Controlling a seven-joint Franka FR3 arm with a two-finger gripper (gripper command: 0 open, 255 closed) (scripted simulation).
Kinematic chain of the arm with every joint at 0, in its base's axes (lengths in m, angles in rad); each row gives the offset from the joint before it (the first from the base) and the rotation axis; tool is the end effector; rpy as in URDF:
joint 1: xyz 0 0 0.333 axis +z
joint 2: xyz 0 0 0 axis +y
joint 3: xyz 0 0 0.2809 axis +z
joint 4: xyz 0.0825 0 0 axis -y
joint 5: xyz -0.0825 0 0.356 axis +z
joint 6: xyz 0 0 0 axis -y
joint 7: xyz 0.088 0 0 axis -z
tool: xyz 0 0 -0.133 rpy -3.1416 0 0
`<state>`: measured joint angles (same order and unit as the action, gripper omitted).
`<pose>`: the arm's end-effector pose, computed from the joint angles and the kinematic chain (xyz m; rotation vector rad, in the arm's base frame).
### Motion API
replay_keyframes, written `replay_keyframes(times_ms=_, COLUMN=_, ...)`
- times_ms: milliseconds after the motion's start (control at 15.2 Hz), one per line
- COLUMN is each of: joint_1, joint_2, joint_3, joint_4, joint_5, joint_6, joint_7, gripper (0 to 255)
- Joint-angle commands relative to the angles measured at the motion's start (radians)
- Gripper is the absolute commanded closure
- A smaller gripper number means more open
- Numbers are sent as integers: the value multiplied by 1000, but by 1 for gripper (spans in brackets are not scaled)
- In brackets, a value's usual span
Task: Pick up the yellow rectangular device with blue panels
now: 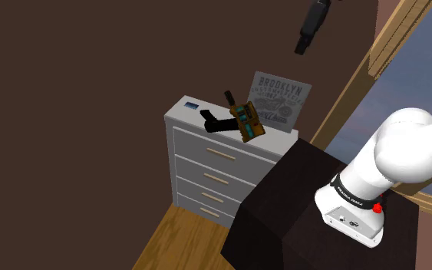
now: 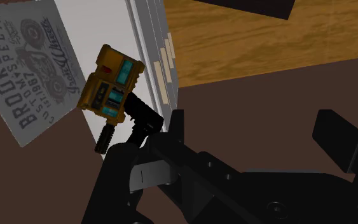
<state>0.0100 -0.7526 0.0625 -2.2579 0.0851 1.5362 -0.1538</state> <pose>0.3086 0.0389 0.5693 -3.0826 -0.3316 -0.0494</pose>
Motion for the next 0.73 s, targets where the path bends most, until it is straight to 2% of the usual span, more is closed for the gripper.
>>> replay_keyframes(times_ms=0, joint_1=0, joint_2=0, joint_3=0, joint_4=0, joint_5=0, joint_6=0, joint_7=0, gripper=0)
replay_keyframes(times_ms=660, joint_1=-54, joint_2=68, joint_3=17, joint_4=-275, joint_5=-50, joint_6=444, joint_7=30, gripper=0)
